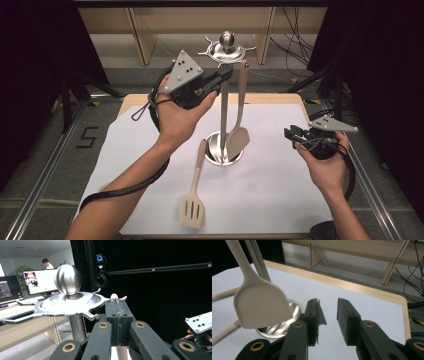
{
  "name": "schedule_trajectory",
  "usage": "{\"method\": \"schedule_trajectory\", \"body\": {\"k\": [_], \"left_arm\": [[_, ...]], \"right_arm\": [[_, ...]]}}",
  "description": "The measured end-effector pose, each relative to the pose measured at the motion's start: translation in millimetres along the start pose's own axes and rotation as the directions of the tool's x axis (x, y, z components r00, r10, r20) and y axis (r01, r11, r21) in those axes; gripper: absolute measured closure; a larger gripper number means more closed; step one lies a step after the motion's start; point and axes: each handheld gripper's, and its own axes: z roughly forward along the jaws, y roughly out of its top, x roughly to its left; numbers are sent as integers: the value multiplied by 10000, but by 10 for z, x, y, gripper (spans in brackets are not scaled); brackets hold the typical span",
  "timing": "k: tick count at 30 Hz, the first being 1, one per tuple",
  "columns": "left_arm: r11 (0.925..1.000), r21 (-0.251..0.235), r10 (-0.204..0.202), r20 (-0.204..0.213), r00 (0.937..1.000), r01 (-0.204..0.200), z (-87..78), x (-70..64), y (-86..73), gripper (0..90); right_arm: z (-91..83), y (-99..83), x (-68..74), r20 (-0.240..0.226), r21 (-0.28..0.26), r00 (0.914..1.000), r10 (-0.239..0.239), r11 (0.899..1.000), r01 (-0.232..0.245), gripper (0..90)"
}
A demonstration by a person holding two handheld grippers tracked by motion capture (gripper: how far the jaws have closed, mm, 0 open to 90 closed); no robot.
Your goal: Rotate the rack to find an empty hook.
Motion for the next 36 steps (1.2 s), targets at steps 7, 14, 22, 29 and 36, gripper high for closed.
{"method": "schedule_trajectory", "body": {"k": [7,14,22,29,36], "left_arm": [[9999,-129,9,-176,9998,-11,-23,20,22,890],[9999,-102,1,-334,9994,-4,-35,53,23,891],[9998,-128,-159,-577,9982,151,-41,134,23,891],[9996,-243,-179,-636,9978,164,-50,189,33,891],[9994,-295,-199,-779,9968,176,-67,212,32,891]], "right_arm": [[2,-4,19,42,48,9996,279,9996,-280,712],[-1,-2,8,-47,65,10000,67,10000,-67,713],[6,-5,26,36,32,9996,291,9996,-291,713],[8,-7,29,-41,173,9999,146,9997,-145,713],[13,-11,35,-64,197,9999,145,9997,-144,713]]}}
